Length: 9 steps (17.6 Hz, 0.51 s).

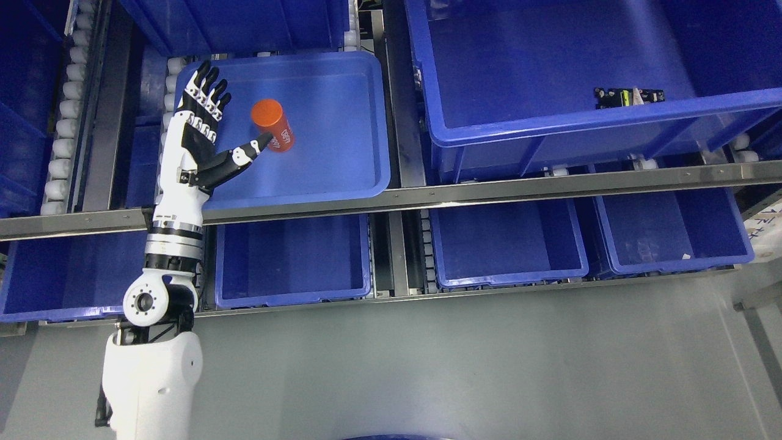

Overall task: Grab orange capacitor from left shelf to right desk
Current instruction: 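Reach the left hand toward the orange capacitor in the blue bin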

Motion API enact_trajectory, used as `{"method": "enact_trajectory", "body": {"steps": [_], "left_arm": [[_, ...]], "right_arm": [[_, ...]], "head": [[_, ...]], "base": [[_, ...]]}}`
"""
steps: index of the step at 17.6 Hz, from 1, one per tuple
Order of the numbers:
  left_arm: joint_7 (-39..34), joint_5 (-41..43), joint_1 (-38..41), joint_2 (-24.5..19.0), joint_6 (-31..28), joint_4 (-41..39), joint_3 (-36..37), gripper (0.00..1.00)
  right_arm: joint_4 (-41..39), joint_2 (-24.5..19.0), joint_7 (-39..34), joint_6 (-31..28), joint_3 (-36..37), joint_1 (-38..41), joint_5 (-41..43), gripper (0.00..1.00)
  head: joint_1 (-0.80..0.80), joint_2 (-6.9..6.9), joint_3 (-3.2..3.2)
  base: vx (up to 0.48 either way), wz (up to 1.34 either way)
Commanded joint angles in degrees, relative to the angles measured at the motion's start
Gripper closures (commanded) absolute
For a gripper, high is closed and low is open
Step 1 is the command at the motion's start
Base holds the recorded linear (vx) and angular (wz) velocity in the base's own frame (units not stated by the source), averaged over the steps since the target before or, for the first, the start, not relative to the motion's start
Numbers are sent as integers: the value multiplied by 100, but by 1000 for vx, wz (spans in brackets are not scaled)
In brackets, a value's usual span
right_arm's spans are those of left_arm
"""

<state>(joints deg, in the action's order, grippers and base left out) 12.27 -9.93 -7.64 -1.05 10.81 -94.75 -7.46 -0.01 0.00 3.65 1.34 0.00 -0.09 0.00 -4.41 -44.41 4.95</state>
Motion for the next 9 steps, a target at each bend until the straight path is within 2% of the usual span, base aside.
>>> {"method": "enact_trajectory", "body": {"steps": [1,4,6,9], "left_arm": [[21,0,587,-273,185,-387,-142,0],[12,9,378,-203,-157,-264,-81,0],[21,9,28,-212,-683,-63,-54,0],[47,105,-597,-255,-905,367,16,0]], "right_arm": [[-99,100,-4,-2,97,141,-17,0],[-99,100,4,-2,105,141,-17,0],[-99,100,-4,-2,105,141,-17,0],[-99,100,4,-2,105,141,-17,0]], "head": [[0,0,0],[0,0,0],[0,0,0],[0,0,0]], "base": [[0,0],[1,-5],[1,-7],[0,0]]}}
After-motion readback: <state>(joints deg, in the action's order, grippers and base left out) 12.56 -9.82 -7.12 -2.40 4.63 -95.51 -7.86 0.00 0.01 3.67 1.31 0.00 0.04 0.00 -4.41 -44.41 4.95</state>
